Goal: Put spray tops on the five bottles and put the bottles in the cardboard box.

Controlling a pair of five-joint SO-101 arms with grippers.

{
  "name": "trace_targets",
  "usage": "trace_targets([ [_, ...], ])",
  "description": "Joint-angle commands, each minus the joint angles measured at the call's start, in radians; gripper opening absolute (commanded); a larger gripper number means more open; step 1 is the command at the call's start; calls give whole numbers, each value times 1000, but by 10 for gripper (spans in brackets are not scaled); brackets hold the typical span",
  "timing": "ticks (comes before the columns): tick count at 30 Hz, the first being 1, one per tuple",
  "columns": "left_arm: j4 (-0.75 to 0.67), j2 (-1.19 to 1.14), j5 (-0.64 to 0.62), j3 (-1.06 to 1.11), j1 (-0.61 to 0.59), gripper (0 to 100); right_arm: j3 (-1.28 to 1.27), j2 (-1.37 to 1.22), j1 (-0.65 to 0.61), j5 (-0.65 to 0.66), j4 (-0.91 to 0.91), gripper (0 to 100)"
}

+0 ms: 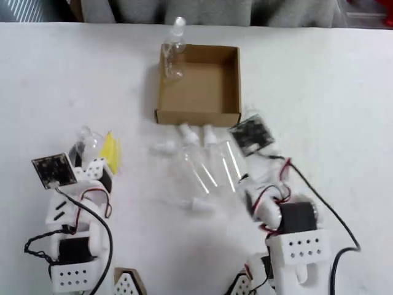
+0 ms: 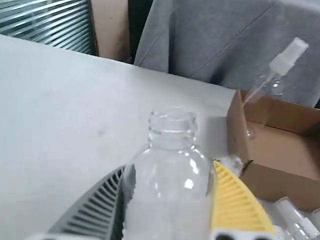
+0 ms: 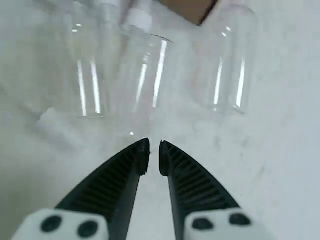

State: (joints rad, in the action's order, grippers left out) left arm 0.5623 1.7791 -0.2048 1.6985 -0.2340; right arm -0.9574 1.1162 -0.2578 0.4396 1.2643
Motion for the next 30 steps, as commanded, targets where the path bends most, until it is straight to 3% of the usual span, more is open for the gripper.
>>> trace_targets([
  [1, 31, 27, -8, -3, -71, 108, 57, 4, -197, 46, 12, 28],
  [7, 107, 27, 212, -3, -74, 106, 54, 2, -473, 106, 85, 29],
  [10, 112, 27, 236, -3, -74, 106, 15, 2, -561, 143, 104, 43],
  [15, 110, 27, 238, -3, -74, 106, -89, 2, -565, 209, 33, 144],
  [21, 110, 27, 239, -3, -74, 106, -233, 2, -572, 213, -122, 138],
  [30, 110, 25, 241, -3, -71, 106, -305, 2, -593, 288, -165, 142],
])
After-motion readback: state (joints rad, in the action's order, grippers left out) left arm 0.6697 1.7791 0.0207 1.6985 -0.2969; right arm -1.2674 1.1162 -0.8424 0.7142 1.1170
